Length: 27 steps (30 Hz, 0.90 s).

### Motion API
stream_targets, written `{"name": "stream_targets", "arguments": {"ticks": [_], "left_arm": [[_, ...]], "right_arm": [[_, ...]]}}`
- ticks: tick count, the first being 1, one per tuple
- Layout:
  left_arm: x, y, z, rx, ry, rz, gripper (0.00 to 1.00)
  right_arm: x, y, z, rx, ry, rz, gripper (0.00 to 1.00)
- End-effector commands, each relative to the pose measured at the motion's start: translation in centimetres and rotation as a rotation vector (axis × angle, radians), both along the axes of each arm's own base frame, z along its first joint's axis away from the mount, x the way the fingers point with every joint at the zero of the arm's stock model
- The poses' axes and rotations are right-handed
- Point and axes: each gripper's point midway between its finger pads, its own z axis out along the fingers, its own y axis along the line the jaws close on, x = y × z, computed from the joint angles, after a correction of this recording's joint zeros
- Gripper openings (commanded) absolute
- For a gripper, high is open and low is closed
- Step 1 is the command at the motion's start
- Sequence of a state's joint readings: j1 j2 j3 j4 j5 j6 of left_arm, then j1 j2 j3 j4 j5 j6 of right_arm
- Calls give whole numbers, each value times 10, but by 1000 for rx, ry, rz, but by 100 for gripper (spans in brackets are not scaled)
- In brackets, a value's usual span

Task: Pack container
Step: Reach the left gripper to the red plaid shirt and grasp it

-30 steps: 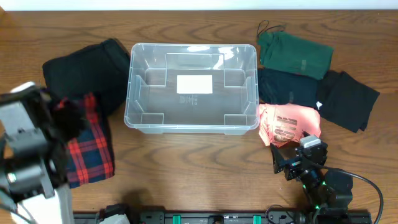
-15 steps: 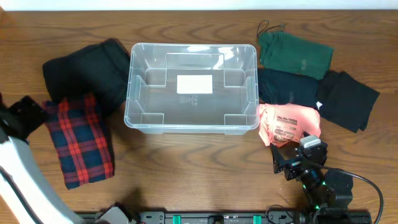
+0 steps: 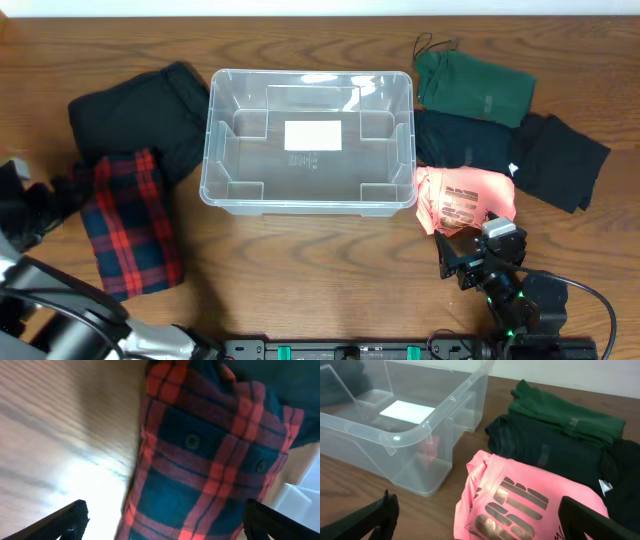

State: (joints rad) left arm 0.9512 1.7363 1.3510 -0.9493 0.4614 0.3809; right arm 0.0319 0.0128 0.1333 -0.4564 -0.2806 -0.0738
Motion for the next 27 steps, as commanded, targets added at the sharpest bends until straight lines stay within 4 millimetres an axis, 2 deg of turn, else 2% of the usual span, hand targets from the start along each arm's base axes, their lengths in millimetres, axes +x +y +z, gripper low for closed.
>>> {"name": "stream_targets", "arguments": {"ticks": [1,6,10,20,27], "left_arm": [[18,-13,-2,-135,-171,-101,98],[16,-27,-33,-282,-145,-116,98],[13,-33,-48,-330,-126,-138,100],[20,-31,-67,-356,-140,-147,95],[22,-43,-76,-371,-122,-170,84]], "right_arm": [[0,0,-1,-7,-3,3,99],[0,0,-1,-7,-4,3,99],[0,0,-1,-7,-4,3,99],[0,0,-1,-7,-3,3,99],[0,0,-1,-7,-3,3,99]]}}
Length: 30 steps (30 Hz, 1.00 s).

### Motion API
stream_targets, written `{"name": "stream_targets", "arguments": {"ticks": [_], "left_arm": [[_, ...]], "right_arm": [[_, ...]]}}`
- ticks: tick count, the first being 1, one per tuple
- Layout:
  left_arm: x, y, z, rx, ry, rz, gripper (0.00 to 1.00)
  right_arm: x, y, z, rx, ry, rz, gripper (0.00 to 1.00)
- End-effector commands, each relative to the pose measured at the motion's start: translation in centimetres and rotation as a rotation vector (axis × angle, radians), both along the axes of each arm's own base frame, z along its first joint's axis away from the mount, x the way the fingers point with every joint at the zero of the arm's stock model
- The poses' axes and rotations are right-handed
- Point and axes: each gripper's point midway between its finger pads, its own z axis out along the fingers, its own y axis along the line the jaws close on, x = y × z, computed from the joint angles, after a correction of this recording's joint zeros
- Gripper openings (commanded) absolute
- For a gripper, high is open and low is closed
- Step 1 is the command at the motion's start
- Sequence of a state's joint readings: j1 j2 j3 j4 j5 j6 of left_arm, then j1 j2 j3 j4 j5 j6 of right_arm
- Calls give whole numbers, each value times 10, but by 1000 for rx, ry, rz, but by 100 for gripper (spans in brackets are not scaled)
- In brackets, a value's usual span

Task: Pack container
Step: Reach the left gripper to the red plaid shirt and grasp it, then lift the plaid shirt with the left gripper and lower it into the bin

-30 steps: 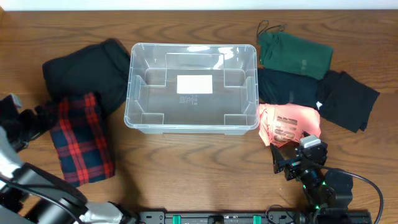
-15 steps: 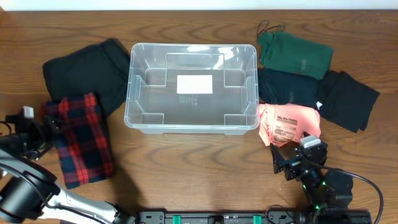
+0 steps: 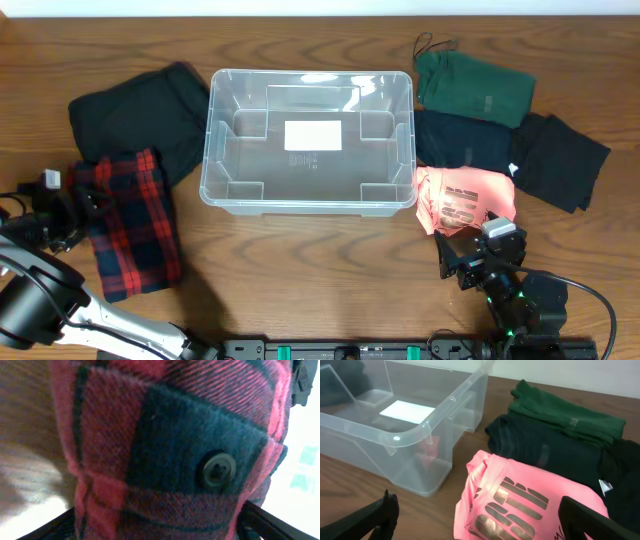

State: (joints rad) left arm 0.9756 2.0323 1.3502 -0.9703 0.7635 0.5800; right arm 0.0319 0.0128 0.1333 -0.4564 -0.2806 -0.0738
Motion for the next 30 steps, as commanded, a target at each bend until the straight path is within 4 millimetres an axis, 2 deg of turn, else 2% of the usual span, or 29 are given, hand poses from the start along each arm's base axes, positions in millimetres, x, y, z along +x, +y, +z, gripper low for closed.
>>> {"name": "stream_targets", "arguments": {"ticks": [1,5,8,9,13,15,25,30], "left_arm": [[-1,-11,-10,-28,24,-24,82],[-20,1,-20,8,153,34,83],[-33,17,-22,17,200,106,95],[-38,23,-23,16,217,139,96],[-53,42,-23,-2,225,251,96],[-51,48,-19,-22,170,283,100],[-38,38,-20,3,150,209,98],[-28,17,-27,-5,143,133,98]], "right_arm": [[0,0,-1,-7,-3,3,99],[0,0,-1,-7,-4,3,99],[0,0,-1,-7,-3,3,99],[0,0,-1,-7,-4,3,99],[0,0,-1,-7,-3,3,99],[0,0,-1,-7,-3,3,99],[0,0,-1,-7,-3,3,99],[0,0,-1,-7,-4,3,99]]}}
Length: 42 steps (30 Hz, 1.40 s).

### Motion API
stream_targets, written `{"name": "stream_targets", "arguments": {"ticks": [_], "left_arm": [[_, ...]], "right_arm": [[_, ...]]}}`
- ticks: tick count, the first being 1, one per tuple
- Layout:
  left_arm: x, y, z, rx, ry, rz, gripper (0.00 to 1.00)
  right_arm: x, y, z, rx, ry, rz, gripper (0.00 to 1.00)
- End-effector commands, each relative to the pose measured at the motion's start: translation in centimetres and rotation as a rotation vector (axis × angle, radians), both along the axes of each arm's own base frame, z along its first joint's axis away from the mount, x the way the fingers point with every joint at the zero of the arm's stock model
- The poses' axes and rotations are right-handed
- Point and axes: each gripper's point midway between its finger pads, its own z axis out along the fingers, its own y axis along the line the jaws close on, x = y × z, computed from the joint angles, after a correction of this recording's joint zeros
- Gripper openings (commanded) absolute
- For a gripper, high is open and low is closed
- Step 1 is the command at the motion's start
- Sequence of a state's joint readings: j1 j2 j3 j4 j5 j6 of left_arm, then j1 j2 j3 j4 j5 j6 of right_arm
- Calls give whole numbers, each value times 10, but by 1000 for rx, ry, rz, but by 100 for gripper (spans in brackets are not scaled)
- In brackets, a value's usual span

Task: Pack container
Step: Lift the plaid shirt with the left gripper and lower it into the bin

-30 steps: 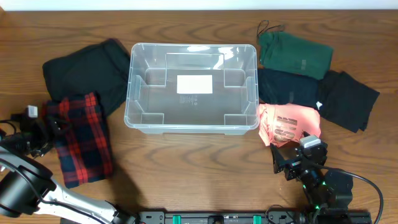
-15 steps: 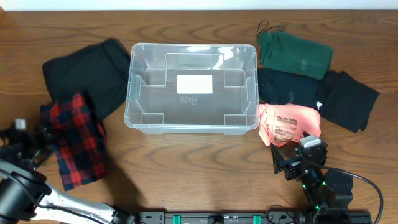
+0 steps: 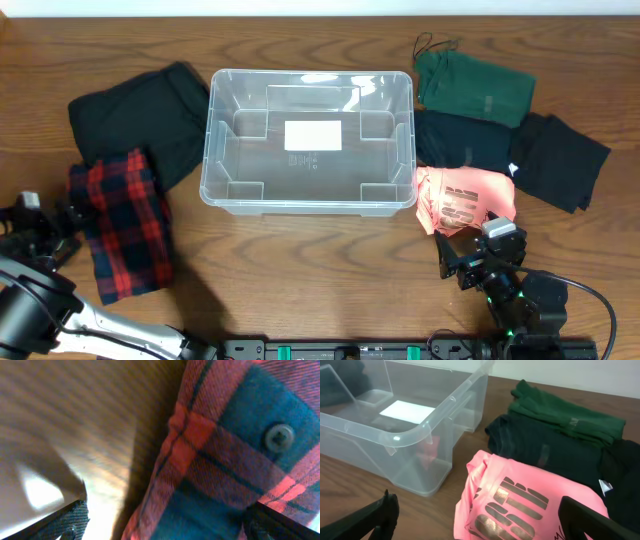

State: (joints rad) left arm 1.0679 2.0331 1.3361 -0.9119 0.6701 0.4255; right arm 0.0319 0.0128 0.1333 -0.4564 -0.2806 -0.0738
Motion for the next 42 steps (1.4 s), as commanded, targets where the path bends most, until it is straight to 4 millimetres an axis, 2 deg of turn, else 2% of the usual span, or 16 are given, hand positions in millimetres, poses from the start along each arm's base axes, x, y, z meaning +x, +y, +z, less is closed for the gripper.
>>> {"name": "stream_targets", "arguments": {"ticks": [1,8,10,13,17,20,23,25,29,32,33,37,39,42], "left_arm": [[5,-28,-13,-36,1,-96,98],[19,-75,-30,-59,-22,-238,98],[20,-83,-32,-66,-18,-257,99],[21,-86,-31,-76,-16,-261,88],[17,-91,-23,-128,-15,-240,61],[22,-96,-6,-195,-54,-213,51],[36,-98,28,-258,-127,-187,45],[46,-98,61,-283,-190,-176,39],[60,-105,144,-262,-367,-211,35],[65,-121,194,-198,-461,-261,34],[66,-133,215,-165,-513,-295,35],[68,-184,274,-116,-706,-429,34],[67,-217,299,-113,-791,-515,34],[67,-261,320,-125,-856,-638,32]], "right_arm": [[0,0,-1,-7,-3,3,99],[0,0,-1,-7,-3,3,99],[0,0,-1,-7,-3,3,99],[0,0,-1,-7,-2,3,99],[0,0,-1,-7,-3,3,99],[0,0,-1,-7,-2,3,99],[0,0,-1,-7,-2,3,99],[0,0,-1,-7,-2,3,99],[0,0,-1,-7,-2,3,99],[0,0,-1,-7,-1,3,99],[0,0,-1,-7,-1,3,99],[0,0,-1,-7,-1,3,99],[0,0,-1,-7,-1,3,99],[0,0,-1,-7,-1,3,99]]}}
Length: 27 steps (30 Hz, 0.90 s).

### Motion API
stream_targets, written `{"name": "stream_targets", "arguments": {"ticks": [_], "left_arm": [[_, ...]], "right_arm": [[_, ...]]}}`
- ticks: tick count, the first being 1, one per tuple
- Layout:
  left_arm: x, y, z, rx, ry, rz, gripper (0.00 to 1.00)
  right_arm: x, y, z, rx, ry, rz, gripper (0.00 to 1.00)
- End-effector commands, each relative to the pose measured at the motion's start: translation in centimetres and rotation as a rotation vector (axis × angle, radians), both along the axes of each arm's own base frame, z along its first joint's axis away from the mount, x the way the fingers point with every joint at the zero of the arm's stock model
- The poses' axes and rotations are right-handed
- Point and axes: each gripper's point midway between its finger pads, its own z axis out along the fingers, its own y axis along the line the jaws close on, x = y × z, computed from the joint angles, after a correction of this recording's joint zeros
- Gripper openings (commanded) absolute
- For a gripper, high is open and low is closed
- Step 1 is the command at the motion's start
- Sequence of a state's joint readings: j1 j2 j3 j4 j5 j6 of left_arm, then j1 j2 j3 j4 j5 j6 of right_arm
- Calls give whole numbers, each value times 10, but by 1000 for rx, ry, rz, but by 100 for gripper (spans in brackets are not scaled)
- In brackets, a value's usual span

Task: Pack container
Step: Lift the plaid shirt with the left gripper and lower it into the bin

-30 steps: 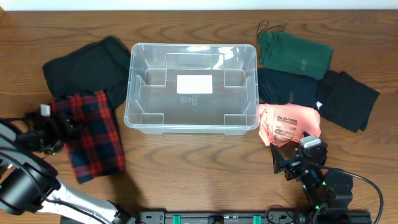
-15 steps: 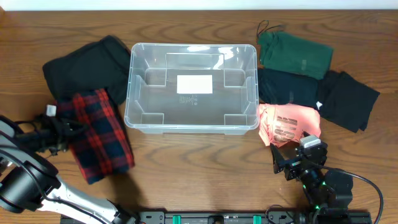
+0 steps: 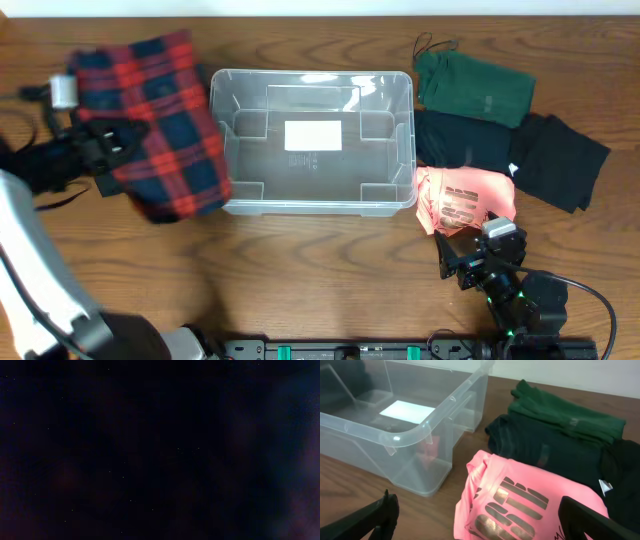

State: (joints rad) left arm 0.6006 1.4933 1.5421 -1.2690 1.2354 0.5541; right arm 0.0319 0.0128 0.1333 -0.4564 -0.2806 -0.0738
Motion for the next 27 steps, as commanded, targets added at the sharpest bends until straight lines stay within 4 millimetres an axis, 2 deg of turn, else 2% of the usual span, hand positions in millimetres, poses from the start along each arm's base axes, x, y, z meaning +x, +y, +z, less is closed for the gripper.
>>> {"name": "stream_targets", "arguments": {"ticks": [1,4,8,10,15,17,20,23,27], "left_arm": [[-2,-54,36,-84,-98,-149,32],[1,-100,43,-64,-161,-301,31],[12,-161,40,-53,-215,-478,31],[27,-183,27,-41,-149,-480,30],[66,-231,-22,-20,95,-378,30],[81,-240,-43,-22,217,-280,27],[99,-238,-74,-14,394,-83,26],[109,-238,-85,-7,428,-7,26],[113,-236,-103,-20,508,52,26]], "right_arm": [[0,0,-1,-7,-1,3,99],[0,0,-1,-7,-1,3,99],[0,0,-1,-7,-1,3,99],[0,0,-1,-7,-1,3,99],[0,0,-1,-7,-1,3,99],[0,0,-1,-7,-1,3,99],[0,0,-1,-7,-1,3,99],[0,0,-1,-7,-1,3,99],[0,0,-1,-7,-1,3,99]]}}
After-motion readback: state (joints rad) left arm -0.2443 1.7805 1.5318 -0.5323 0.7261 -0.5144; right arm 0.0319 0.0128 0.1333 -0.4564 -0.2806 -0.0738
